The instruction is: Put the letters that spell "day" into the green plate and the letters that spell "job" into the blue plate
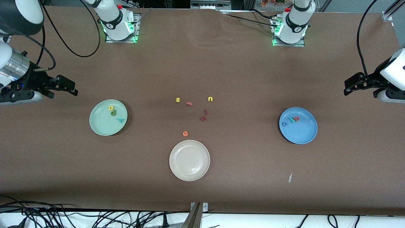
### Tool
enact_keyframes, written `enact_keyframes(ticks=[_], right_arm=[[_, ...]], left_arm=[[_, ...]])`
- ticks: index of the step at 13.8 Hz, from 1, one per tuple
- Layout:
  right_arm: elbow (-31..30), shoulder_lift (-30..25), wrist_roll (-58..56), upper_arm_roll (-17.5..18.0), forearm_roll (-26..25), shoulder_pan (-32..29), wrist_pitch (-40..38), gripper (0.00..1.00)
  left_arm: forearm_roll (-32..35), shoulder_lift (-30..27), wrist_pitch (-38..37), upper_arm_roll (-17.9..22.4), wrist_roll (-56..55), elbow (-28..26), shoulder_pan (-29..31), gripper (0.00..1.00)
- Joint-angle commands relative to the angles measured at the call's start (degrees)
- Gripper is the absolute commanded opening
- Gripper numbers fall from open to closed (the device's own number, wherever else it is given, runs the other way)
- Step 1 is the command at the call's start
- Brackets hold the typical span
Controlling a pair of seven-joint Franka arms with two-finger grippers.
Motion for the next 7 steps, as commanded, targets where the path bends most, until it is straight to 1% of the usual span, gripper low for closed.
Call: enact_keyframes(ticks=[1,2,4,5,6,7], right_arm=[[-2.3,-1.5,-0.7,1.2,-1.3,-1.3,-1.0,1.00],[-1.1,-0.2,-0.6,0.9,-1.1,-1.3,-1.5,1.00],[4.0,2.9,-1.2,-0.2,-0.4,-1.3,-5.0,1.00],[5.4,3.4,-1.3,-0.1,-1.0,-1.3,-5.5,1.00],[5.7,3.3,-1.4,0.5,-2.0,-1.3,-5.1,1.00],[6.0,3.2,-1.5,0.8,-5.5,-1.3,-4.8,1.00]], left_arm=[[0.6,-0.1,-0.2,-0.3,1.3,-0.1,-0.1,1.00],[0.6,0.0,-0.2,-0.3,1.3,-0.1,-0.4,1.00],[0.6,0.1,-0.2,-0.4,1.2,-0.2,-0.6,1.00],[0.6,0.2,-0.2,-0.4,1.3,-0.2,-0.7,1.00],[0.6,0.1,-0.2,-0.4,1.3,-0.2,-0.7,1.00],[0.6,0.1,-0.3,-0.4,1.3,-0.2,-0.7,1.00]])
